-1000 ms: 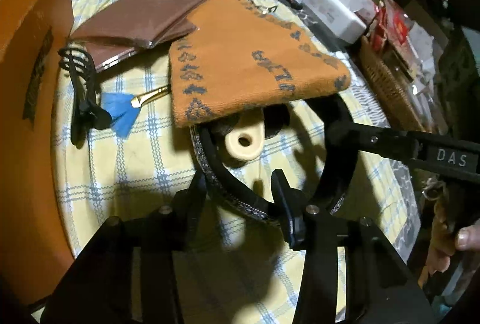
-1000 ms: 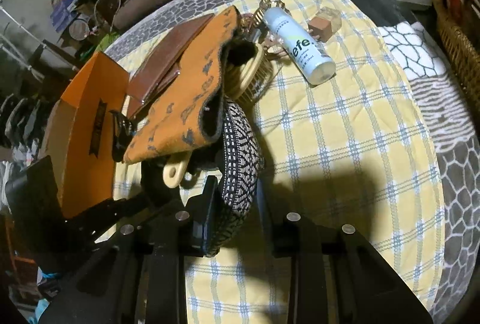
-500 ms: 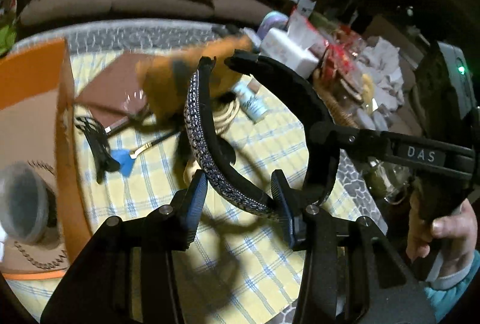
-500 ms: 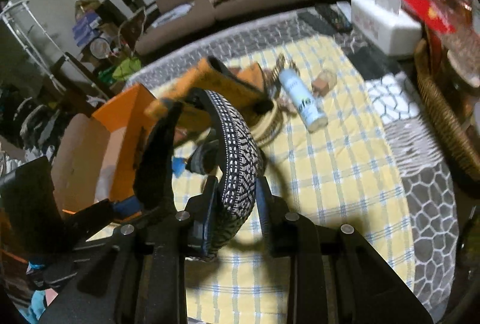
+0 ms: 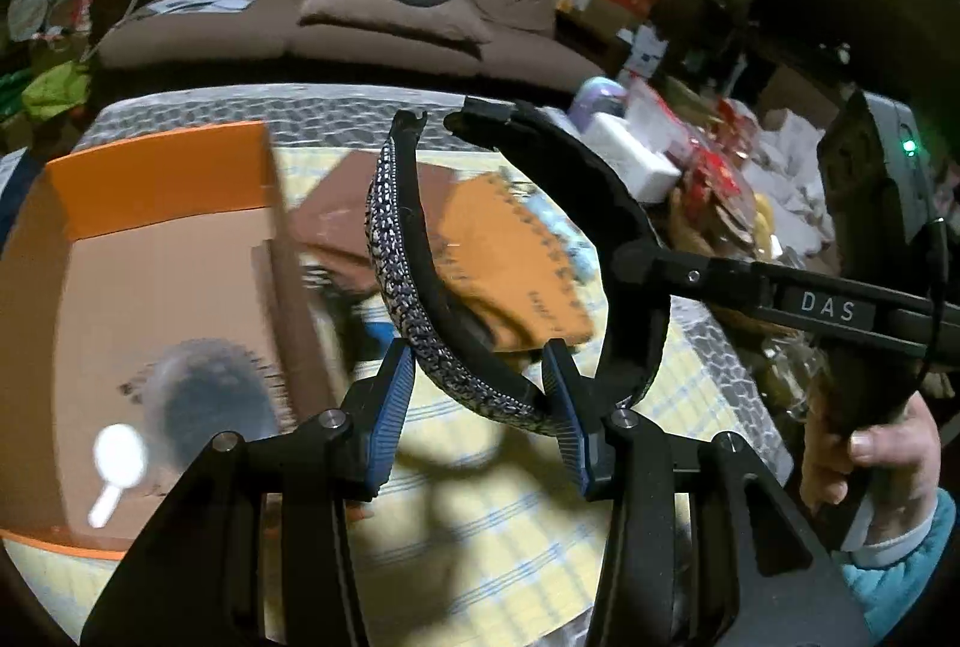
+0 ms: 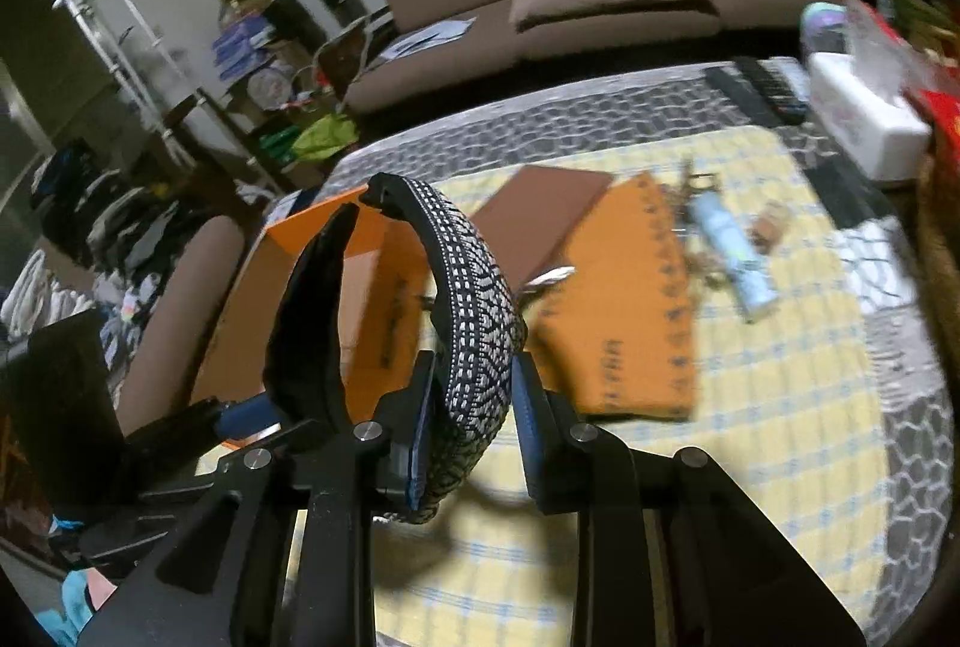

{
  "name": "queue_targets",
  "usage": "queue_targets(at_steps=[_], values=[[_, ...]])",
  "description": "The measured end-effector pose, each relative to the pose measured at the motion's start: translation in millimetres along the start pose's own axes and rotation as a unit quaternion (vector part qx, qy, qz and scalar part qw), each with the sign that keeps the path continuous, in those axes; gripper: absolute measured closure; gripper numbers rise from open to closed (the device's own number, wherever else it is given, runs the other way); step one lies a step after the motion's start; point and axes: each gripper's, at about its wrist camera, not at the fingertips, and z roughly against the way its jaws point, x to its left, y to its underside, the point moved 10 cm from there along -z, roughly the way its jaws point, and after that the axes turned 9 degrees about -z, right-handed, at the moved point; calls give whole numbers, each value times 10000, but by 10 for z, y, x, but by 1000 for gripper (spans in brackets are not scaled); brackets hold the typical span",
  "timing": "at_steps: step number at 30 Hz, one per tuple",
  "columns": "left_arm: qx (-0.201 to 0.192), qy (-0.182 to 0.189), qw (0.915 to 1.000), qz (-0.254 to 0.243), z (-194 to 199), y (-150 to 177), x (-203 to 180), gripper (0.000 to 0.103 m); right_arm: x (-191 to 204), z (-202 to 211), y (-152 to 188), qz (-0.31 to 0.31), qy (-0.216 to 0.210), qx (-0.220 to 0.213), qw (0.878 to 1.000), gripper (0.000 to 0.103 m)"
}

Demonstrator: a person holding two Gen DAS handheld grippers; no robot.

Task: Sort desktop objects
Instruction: 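Carry the headband over the box with the left gripper, then open the left gripper to drop the headband into the box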

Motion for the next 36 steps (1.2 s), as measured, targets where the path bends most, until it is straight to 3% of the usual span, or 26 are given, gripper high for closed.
queue_targets(at_steps=[7, 17, 23, 36], values=[[153, -319, 9986, 384, 207, 204, 666, 62, 566, -529, 120, 125, -372, 387, 9985, 77], [525, -682, 9937, 723, 279, 470, 1374, 63, 979, -1208, 452, 415, -192, 945, 9945, 77], [900, -646, 9914, 695, 167, 721, 1510, 63, 960, -1371, 594, 622, 170, 1184, 9909, 77], [1138, -636, 9890, 702, 19, 803, 1572, 63, 1030, -1404, 642, 1111, 651, 1109, 9855, 71]])
